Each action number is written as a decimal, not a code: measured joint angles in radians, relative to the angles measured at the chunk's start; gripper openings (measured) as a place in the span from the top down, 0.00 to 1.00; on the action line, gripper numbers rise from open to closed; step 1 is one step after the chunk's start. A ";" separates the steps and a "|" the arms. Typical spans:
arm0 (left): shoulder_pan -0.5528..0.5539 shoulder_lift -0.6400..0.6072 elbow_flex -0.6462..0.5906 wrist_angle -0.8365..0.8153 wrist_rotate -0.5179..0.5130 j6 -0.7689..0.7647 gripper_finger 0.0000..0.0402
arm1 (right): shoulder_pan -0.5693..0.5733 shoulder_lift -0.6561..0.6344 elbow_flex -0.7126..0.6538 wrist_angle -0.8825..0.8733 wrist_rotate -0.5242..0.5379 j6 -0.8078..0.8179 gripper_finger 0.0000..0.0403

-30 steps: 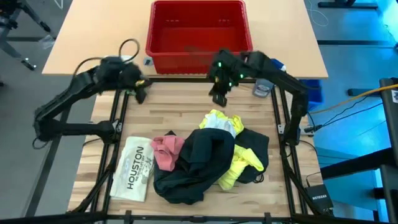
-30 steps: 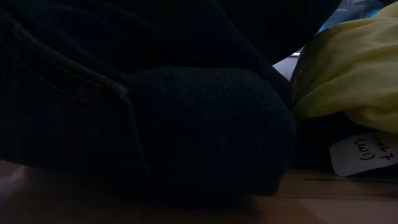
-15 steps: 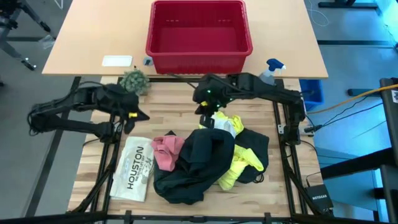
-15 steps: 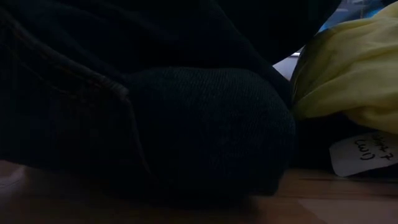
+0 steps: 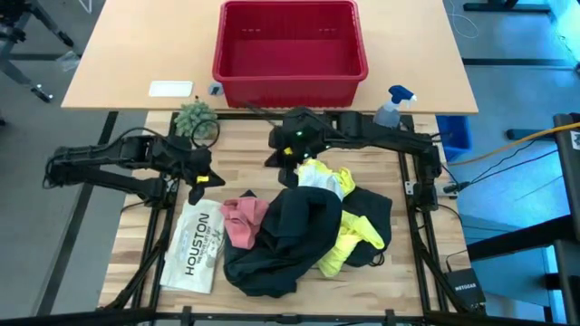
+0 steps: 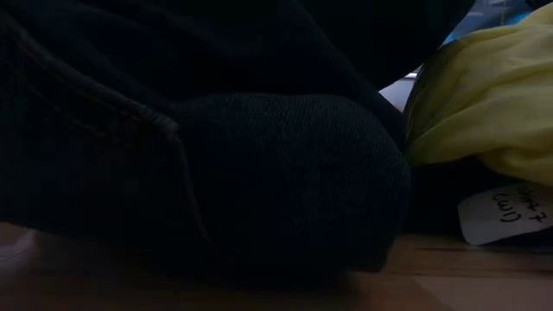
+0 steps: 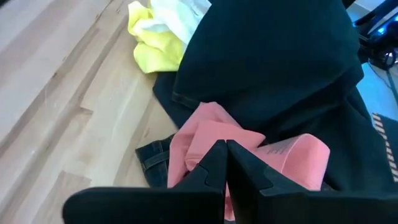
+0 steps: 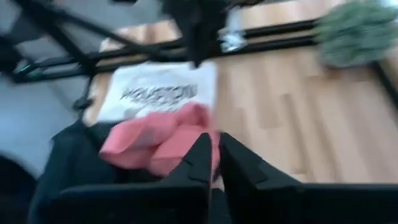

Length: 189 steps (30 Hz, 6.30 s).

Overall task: Fold laundry
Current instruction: Adjust the clothes

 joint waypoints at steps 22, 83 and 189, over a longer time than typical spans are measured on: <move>-0.033 0.000 0.000 0.008 -0.024 0.040 1.00 | 0.029 0.365 -0.003 0.167 -0.283 0.121 0.32; -0.032 0.002 -0.035 0.038 -0.101 0.072 1.00 | -0.451 0.015 0.125 -0.335 -0.005 0.038 0.66; 0.661 0.031 0.236 0.029 0.390 0.415 1.00 | -0.289 0.552 0.019 0.278 -0.082 0.784 1.00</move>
